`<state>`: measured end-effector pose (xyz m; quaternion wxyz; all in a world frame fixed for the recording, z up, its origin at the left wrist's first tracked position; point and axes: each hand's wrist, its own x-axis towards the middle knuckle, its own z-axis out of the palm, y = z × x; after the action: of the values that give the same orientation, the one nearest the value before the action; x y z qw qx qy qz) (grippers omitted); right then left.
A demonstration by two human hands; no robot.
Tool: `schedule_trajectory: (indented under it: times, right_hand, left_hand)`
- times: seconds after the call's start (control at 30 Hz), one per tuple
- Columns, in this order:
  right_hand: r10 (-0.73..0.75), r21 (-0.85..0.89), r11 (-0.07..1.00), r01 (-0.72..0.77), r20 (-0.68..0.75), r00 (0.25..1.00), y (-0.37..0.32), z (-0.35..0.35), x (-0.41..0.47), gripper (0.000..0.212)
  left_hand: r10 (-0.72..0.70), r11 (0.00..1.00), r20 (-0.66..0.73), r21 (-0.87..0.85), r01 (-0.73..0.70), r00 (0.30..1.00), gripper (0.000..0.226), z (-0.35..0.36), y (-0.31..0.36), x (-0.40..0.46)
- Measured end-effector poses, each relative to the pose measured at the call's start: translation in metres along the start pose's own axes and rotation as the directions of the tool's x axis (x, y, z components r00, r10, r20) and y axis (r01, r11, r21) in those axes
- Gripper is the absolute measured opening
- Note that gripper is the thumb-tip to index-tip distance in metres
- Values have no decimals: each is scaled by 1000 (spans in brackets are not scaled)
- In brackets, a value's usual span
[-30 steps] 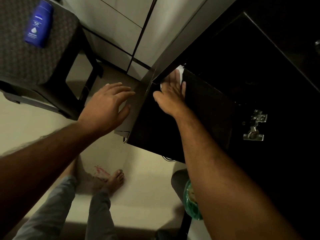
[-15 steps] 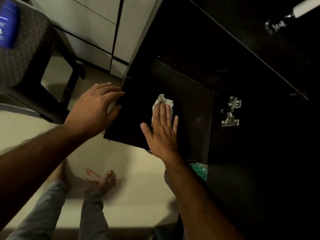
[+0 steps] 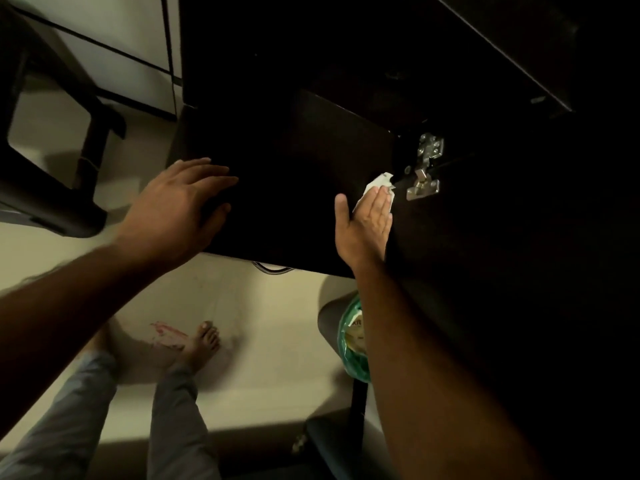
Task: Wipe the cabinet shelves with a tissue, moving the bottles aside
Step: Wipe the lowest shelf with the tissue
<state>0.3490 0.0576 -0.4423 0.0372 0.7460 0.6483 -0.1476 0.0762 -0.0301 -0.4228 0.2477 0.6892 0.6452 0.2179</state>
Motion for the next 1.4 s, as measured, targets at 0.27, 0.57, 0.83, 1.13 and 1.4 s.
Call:
schedule_trajectory:
  times: [0.27,0.57,0.83,1.13,1.4]
  right_hand:
    - [27,-49,998,-35,-154,988,22,24,-66,92]
    - [33,-70,997,-45,-164,986,33,31,-108,96]
    - [-87,-86,993,81,-77,993,-27,40,-125,108]
    - [-317,-100,943,318,20,948,-140,54,-117,86]
    - [-419,-134,891,433,120,900,-189,49,-88,68]
  left_hand:
    - [21,1000,14,16,-21,1000,45,5,5,2]
    - [19,1000,15,10,-19,1000,41,-4,2,-5]
    - [-78,997,0,26,78,997,44,-26,-19,-13]
    - [-184,982,-47,27,185,982,42,-60,-48,-24]
    - [-196,979,-18,42,197,980,42,-83,-75,-29]
